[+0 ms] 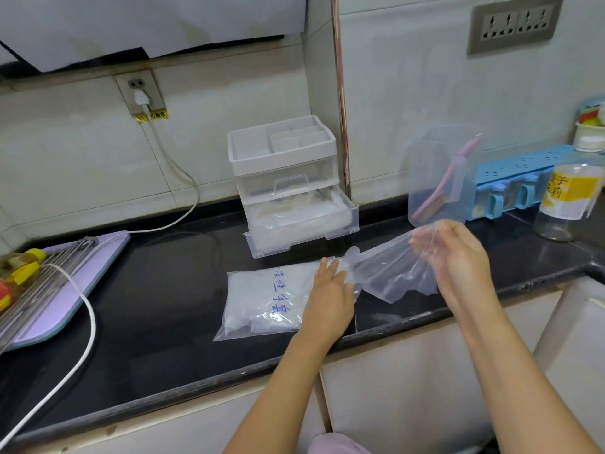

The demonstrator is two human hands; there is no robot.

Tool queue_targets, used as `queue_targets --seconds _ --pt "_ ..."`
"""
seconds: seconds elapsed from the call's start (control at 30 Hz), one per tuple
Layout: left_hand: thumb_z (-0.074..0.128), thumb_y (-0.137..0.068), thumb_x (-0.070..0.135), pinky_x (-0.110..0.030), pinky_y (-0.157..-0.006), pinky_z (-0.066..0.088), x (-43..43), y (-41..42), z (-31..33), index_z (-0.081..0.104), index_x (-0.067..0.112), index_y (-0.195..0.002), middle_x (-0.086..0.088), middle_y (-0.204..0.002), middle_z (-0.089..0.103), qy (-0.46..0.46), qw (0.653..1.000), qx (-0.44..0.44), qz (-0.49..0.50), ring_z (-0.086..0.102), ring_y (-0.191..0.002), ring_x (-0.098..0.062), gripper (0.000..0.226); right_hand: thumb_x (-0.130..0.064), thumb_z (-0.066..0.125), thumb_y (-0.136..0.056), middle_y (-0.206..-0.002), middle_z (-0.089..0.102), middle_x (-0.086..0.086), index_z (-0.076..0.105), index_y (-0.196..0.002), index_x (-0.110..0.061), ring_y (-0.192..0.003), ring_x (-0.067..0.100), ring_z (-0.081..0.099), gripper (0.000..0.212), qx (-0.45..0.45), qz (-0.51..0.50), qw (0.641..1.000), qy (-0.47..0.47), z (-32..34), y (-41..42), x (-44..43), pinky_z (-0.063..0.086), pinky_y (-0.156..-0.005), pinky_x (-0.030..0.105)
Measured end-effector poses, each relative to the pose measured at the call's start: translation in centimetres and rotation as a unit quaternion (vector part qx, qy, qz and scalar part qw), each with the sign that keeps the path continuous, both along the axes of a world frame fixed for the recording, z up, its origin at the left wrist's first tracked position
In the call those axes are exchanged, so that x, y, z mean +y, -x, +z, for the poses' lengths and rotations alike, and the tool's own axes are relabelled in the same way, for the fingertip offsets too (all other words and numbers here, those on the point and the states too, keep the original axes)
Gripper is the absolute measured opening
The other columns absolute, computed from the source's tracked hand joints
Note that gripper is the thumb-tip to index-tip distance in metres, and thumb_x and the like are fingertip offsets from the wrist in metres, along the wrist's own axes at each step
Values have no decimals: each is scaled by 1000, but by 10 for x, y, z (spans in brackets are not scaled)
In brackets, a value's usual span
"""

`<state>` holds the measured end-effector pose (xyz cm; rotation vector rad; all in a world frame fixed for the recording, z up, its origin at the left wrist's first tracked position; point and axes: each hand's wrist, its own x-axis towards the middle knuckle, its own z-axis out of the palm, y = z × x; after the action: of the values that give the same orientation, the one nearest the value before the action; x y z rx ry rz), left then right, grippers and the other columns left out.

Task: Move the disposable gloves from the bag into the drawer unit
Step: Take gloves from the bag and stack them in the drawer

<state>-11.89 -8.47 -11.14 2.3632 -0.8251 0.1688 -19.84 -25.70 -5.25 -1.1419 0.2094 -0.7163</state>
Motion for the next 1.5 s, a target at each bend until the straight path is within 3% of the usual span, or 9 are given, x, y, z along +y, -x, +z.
queue_targets --seconds 0.13,0.27,0.43,0.63,0.77,0.9,1.07,1.23,1.5 --pt "42 -101 20 -13 -110 15 5 7 15 53 13 -132 -1 -148 40 160 980 108 45 29 -139 -10 33 -20 45 -100 -66 61 -6 57 -86 -15 -74 10 60 20 24 39 980 191 46 9 7 48 -83 28" --pt "48 -98 38 -23 -106 37 11 22 43 57 26 -123 14 -127 56 321 933 160 38 50 -114 5 30 -21 50 -97 -71 63 -7 60 -88 -15 -71 5 60 15 42 63 908 412 82 17 23 48 -73 17" --pt "61 -78 57 -22 -96 45 15 43 103 59 34 -118 19 -119 62 334 927 134 -110 55 -114 1 47 -25 51 -96 -74 59 -11 55 -85 -27 -70 -2 55 12 48 34 802 595 113 17 41 40 -62 11" --pt "63 -87 9 -23 -89 50 23 46 135 62 30 -99 9 -98 69 308 943 75 -101 64 -97 -10 24 -24 50 -97 -53 54 -28 55 -86 -23 -53 -8 49 12 46 38 770 636 143 20 45 35 -52 10" --pt "61 -85 11 -28 -87 53 36 33 136 69 28 -84 8 -86 71 258 960 89 -70 68 -91 -16 19 -22 52 -97 -44 50 -21 58 -85 -16 -43 -3 44 15 51 105 805 582 154 18 34 32 -45 8" --pt "59 -90 11 -8 -71 45 48 22 139 71 19 -83 9 -74 70 204 972 97 -63 66 -77 -2 16 -20 58 -93 -61 59 -18 64 -84 -13 -48 1 46 13 65 105 829 546 156 5 17 38 -51 13" --pt "63 -89 19 -7 -47 38 61 4 144 72 17 -85 8 -71 67 145 985 87 -19 52 -52 5 11 -16 63 -91 -82 70 2 69 -83 -11 -40 2 47 11 159 90 840 511 149 -25 -5 40 -44 12" --pt "70 -84 22 -20 -70 49 73 -38 161 72 14 -84 6 -75 70 63 996 50 28 65 -71 -3 8 -2 51 -96 -100 66 26 58 -87 1 -65 16 71 12 156 194 895 369 152 -70 -6 57 -62 18" --pt "72 -82 19 -6 -53 34 66 -96 219 65 8 -84 6 -69 55 100 978 -136 120 50 -63 -6 13 -8 77 -77 -84 70 -9 70 -90 -20 -82 4 67 19 32 51 882 468 172 -119 10 52 -85 22"
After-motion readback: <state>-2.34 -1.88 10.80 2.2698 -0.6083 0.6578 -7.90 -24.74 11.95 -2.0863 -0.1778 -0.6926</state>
